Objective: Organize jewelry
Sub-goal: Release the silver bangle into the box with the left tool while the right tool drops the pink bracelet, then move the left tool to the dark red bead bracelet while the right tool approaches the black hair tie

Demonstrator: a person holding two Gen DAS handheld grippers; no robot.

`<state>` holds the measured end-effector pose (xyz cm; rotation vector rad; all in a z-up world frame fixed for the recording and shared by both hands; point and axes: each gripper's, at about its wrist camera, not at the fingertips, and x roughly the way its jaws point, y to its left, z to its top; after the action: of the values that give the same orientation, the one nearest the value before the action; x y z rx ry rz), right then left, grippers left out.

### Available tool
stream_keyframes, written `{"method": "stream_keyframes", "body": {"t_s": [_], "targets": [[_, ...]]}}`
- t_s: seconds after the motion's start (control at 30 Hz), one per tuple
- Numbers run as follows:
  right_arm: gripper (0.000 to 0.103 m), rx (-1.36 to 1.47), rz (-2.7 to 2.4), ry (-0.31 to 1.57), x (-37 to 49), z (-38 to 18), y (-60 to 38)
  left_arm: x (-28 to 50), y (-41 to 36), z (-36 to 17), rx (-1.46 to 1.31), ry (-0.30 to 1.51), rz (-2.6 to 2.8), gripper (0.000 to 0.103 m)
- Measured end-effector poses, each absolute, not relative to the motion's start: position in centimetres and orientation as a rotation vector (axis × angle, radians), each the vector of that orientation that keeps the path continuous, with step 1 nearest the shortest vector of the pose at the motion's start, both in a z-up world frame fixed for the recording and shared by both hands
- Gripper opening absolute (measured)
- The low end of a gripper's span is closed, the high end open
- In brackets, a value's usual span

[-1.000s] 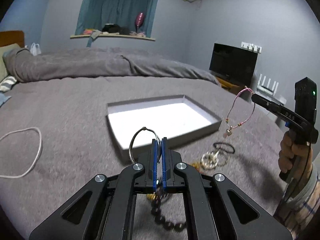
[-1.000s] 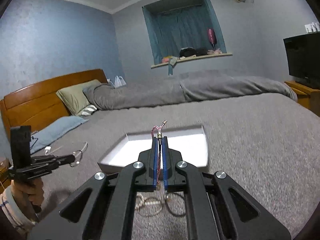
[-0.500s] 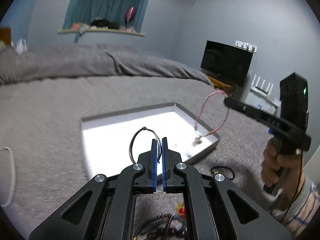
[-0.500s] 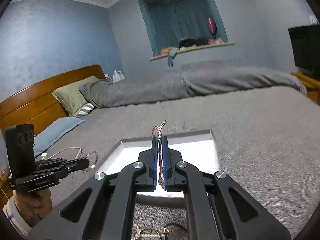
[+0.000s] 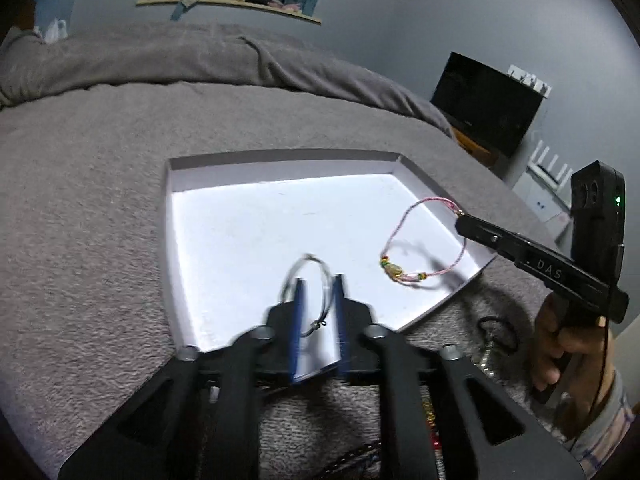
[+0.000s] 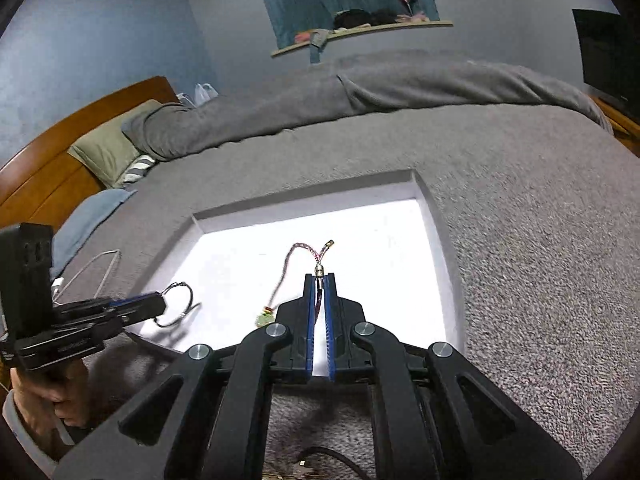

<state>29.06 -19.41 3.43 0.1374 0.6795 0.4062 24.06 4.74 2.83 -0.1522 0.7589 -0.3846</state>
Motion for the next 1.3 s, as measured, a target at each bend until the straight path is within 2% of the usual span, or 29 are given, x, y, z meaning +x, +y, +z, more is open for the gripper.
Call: {"method": "stream_keyframes", "body": {"t_s": [0.03, 0.1, 0.17, 0.2, 0.57, 0.63, 0.67, 0.7, 1.3], "targets": [[0.005, 0.137, 0.404, 0.682, 29.0, 3.3, -19.5, 23.9, 4.8, 2.9, -0.149, 0.754, -0.38, 0.037], [0.014, 0.131, 0.395, 0.683, 29.0, 3.3, -19.8, 23.4, 5.3, 3.0, -0.164, 0.743, -0.379, 0.052], [0.045, 0.136, 0.399, 0.672, 28.6, 3.3, -20.2, 23.1, 5.7, 3.3, -0.176, 0.732, -0.375, 0.053], [0.047, 0.138, 0.396, 0.657, 28.3, 3.4, -20.5, 23.0, 6.0, 3.4, -0.176, 0.726, -0.374, 0.053], [0.047, 0.081, 0.406, 0.612, 24.1, 4.3, -21.5, 19.0, 6.8, 5.2, -0.175, 0.659, -0.373, 0.053], [0.047, 0.072, 0.407, 0.621, 23.3, 4.0, -21.7, 18.4, 7.1, 5.2, -0.174, 0.66, -0.369, 0.061], [0.047, 0.069, 0.406, 0.628, 23.2, 3.9, -21.8, 18.2, 7.2, 5.2, -0.177, 0.658, -0.367, 0.075], [0.047, 0.061, 0.404, 0.633, 22.8, 3.7, -22.0, 17.9, 7.3, 5.2, -0.18, 0.649, -0.362, 0.076], [0.049, 0.042, 0.391, 0.685, 19.7, 2.0, -23.6, 15.3, 5.2, 4.2, -0.129, 0.682, -0.432, 0.077]]}}
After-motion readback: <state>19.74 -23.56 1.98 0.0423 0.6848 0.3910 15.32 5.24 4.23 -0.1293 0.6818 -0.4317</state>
